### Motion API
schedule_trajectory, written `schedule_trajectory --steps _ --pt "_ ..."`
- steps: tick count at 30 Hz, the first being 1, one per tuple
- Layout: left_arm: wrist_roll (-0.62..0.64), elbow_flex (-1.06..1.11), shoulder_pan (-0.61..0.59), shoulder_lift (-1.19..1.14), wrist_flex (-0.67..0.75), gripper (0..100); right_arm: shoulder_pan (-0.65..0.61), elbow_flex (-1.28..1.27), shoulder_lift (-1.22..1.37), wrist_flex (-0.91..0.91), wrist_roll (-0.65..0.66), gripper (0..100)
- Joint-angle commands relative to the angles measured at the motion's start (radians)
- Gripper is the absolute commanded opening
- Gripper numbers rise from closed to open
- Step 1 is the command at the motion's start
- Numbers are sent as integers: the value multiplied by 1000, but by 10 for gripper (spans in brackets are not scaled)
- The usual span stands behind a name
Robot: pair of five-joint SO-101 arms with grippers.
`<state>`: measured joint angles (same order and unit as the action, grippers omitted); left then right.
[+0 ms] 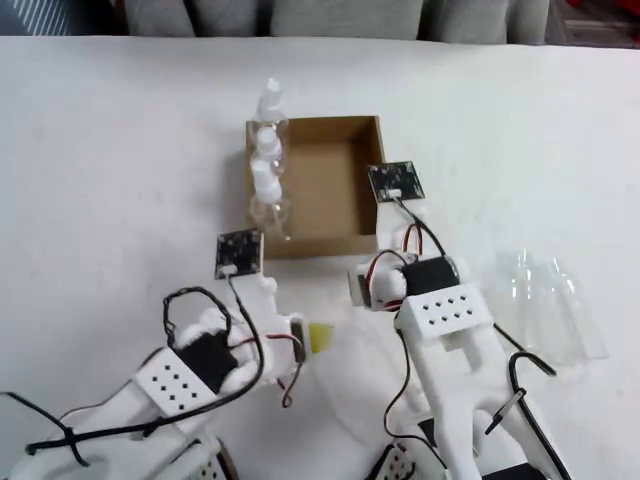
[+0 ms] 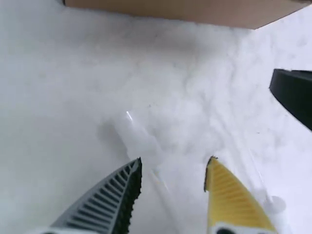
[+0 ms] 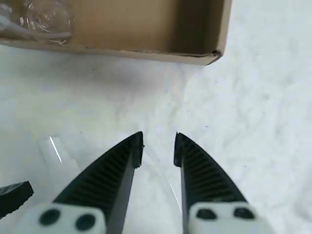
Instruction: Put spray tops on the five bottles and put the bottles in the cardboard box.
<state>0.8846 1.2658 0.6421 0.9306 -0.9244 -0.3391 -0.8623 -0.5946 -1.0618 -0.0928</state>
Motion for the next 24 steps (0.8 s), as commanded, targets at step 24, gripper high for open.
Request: schedule_trajectory --steps 24 --pt "63 -144 -47 -562 193 163 12 44 -13 19 2 73"
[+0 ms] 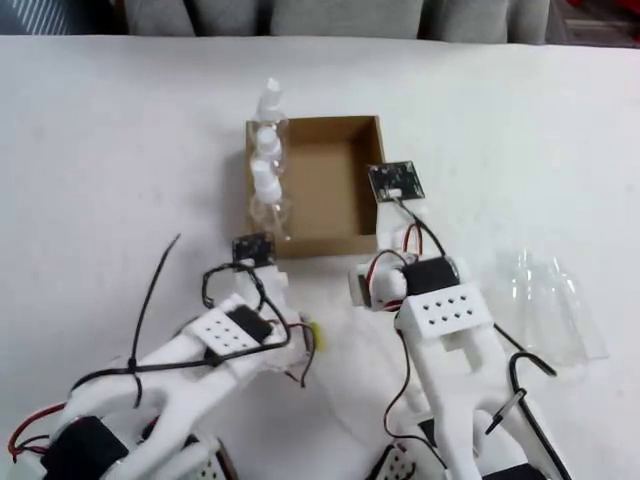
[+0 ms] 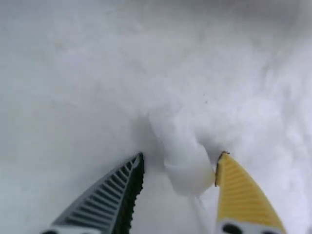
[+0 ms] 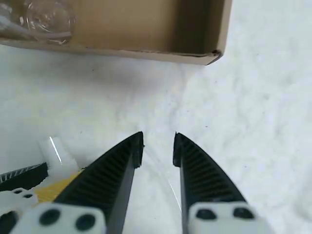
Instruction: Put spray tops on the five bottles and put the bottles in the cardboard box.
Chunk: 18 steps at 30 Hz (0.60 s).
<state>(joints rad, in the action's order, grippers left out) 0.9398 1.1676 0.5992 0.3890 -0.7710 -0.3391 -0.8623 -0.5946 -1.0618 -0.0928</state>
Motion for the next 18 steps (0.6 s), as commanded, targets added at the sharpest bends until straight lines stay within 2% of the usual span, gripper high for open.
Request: schedule_trajectory --steps 1,3,5,11,15,18 --pt "6 -46 -4 -21 41 108 12 44 -13 19 2 73" --pt "-3 -48 -4 -21 37 7 12 44 -13 19 2 73" --pt "-54 -48 -4 -21 35 52 12 44 -13 19 2 73" --pt "-157 -48 -7 -10 32 24 50 44 -21 18 2 73" --pt "-273 -48 -12 97 -75 23 117 51 -24 16 2 74" --pt "-422 -40 -13 219 -167 23 183 51 -24 13 2 74"
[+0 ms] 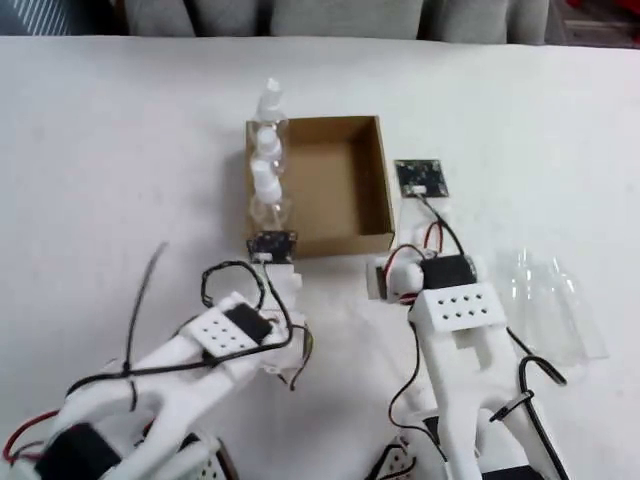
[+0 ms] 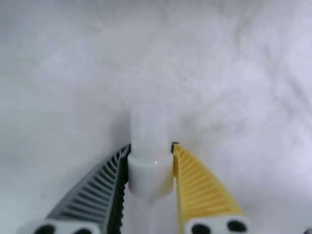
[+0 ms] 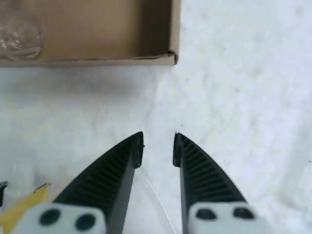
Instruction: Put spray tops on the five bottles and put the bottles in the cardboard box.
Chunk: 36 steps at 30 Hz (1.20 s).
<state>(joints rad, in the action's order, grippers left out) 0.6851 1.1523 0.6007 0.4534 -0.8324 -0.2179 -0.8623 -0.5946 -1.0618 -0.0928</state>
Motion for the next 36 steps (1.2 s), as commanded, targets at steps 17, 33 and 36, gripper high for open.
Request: schedule_trajectory --steps 17,33,36 --pt "-410 -17 -113 183 -87 23 437 308 137 -99 149 155" --pt "-417 -143 -140 -73 -89 22 556 861 653 -475 305 189" --pt "-417 -144 -140 -73 -87 22 590 862 653 -479 308 257"
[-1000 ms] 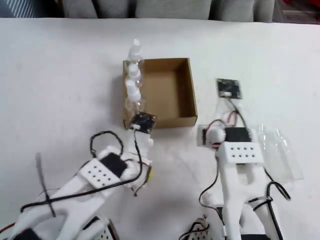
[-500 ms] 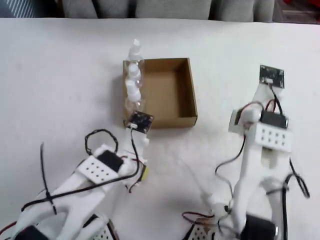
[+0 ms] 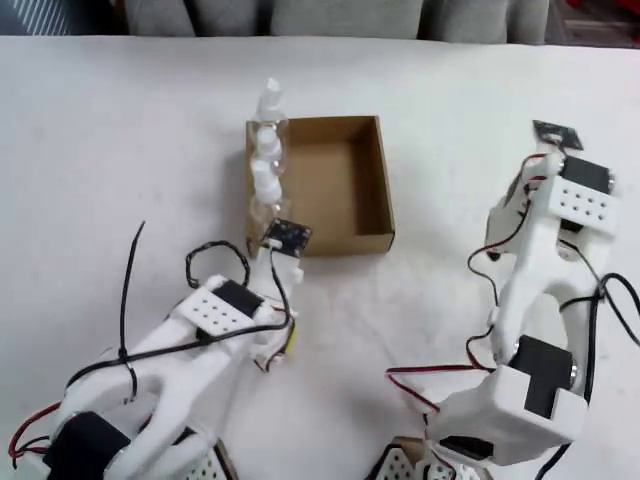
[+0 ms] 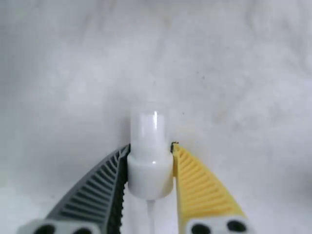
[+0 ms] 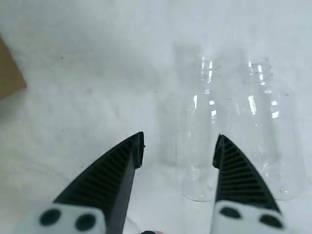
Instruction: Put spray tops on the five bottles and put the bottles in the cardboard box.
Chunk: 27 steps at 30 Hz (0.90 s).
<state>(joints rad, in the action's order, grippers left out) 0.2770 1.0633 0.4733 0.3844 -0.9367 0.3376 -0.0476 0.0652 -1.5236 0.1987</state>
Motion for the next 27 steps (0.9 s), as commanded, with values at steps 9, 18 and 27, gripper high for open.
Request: schedule_trajectory --steps 9,18,27 --pt "-9 -55 -13 -4 17 22 50 11 2 44 49 197" --pt "-9 -54 -13 -4 17 22 61 -63 4 73 250 198" --pt "-9 -54 -13 -4 17 22 110 -87 74 151 253 197"
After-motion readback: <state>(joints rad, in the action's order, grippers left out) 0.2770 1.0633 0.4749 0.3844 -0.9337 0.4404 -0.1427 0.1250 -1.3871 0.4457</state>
